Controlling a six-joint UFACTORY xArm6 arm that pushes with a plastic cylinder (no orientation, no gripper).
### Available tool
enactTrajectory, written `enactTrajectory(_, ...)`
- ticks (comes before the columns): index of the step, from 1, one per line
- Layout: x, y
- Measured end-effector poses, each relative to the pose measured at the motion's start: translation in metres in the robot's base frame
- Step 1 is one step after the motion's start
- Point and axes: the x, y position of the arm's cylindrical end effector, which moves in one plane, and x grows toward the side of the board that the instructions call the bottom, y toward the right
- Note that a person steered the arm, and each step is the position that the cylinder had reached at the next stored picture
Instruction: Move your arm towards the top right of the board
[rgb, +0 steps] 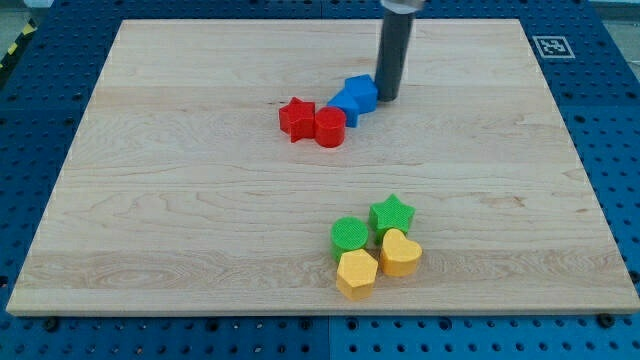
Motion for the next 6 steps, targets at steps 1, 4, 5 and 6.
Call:
enactTrajectory(1, -0.003, -0.022)
enactTrajectory(4, -0.014, -0.042)
enactTrajectory(5, -0.06, -0.034)
enactTrajectory(6, -0.065, 0.054)
